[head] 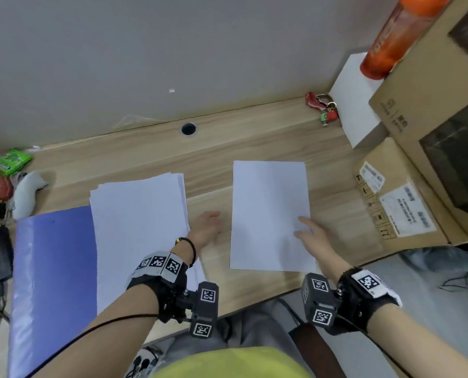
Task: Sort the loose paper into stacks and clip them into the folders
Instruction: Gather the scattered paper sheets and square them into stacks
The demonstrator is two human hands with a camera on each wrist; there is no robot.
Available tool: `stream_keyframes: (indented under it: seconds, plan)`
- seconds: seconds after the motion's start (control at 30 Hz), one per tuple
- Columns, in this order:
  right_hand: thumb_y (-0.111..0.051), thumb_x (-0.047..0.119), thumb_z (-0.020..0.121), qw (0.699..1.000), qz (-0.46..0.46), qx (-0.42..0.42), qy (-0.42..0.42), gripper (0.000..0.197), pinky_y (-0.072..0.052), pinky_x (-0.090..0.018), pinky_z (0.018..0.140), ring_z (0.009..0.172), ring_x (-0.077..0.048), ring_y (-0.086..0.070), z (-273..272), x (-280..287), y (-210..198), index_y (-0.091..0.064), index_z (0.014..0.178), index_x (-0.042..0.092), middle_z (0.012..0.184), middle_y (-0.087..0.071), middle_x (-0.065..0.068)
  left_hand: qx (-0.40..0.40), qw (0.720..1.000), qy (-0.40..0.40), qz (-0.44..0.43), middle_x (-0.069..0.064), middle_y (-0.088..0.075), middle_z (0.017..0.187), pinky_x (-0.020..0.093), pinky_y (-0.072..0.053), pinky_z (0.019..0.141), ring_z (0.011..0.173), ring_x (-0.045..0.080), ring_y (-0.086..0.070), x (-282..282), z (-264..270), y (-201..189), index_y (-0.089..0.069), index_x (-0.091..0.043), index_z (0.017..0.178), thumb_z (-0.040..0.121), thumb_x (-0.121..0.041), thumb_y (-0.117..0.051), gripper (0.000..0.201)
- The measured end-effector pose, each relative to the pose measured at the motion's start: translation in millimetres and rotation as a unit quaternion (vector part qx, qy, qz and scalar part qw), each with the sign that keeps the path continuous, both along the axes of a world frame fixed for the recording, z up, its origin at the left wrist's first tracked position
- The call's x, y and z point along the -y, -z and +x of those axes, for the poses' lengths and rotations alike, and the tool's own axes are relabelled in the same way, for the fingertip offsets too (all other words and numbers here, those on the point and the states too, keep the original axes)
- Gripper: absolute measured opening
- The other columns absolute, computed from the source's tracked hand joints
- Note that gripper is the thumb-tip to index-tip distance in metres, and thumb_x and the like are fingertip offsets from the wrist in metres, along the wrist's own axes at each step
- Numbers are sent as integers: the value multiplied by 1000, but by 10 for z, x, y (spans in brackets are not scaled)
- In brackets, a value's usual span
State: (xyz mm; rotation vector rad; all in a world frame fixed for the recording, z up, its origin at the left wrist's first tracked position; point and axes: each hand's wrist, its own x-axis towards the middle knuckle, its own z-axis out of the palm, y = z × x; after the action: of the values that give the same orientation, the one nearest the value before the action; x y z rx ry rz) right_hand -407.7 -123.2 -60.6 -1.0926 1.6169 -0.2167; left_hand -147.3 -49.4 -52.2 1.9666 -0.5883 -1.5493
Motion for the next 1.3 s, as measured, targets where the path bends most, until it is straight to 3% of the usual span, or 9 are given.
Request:
stream_keyframes:
  seconds: [0.1,0.2,0.33,0.43,0.83,0.97,1.1,1.2,1.3]
  plan:
    - [-46,6,93,997,5,17,80,42,-46,-39,94,107,-22,-55,-112,41,-17,-47,133,18,115,-56,2,35,999,26,24,1,-57,92,31,-48,78,84,20,-56,122,-155,3,-58,-20,97,87,-8,-47,19]
    - [-46,5,93,995,25,40,93,29,-45,-29,67,78,-16,-56,-158,40,11,-53,118,20,91,-58,5,46,997,44,43,0,-39,63,28,-31,62,61,19,-35,184,-243,-12,-36,-19,60,75,-4,-45,24]
    - [-50,9,93,987,63,75,128,14,-43,-25,59,69,-13,-50,-132,56,86,-49,95,24,81,-52,0,-39,999,24,27,7,-61,94,23,-50,72,87,22,-57,208,-383,-30,-60,-11,101,90,-5,-54,15]
    - [-51,11,95,984,95,96,115,15,-45,-28,71,87,-16,-52,-108,4,156,-55,110,11,90,-54,-4,-100,994,34,14,2,-64,114,23,-54,73,102,19,-62,153,-509,-48,-54,-14,120,94,-14,-57,27]
    - [-54,11,93,980,132,142,41,23,-48,-39,94,86,-19,-61,535,-159,156,-53,116,16,95,-64,-4,-13,992,-96,-75,0,-70,112,41,-55,89,99,20,-68,-230,245,-239,-61,-18,120,80,-29,-75,44]
    - [-50,9,95,976,127,173,-45,17,-43,-25,77,78,-11,-55,1060,-241,76,-57,109,17,88,-59,3,-16,989,-133,-55,2,-68,117,35,-55,87,100,19,-67,-644,616,-231,-60,-14,122,82,-23,-75,44]
    - [-63,26,85,970,133,169,-115,49,-43,-33,97,119,-21,-52,1589,-405,52,-49,132,19,133,-53,-2,-36,992,-115,-20,-2,-64,124,25,-52,79,102,11,-64,-1094,950,-208,-52,-20,128,84,-25,-73,49]
    - [-54,14,93,975,107,116,-157,44,-37,-34,106,128,-20,-44,1892,-475,67,-47,136,14,132,-46,1,-1,994,-103,28,-4,-57,132,27,-48,81,114,16,-58,-1357,1259,-176,-40,-21,137,81,-40,-72,67]
    - [-52,7,92,976,87,89,-179,39,-40,-28,91,116,-18,-47,2066,-484,124,-51,131,11,123,-48,0,50,989,-131,40,7,-50,132,32,-47,87,112,23,-55,-1513,1545,-191,-38,-13,136,86,-34,-69,63]
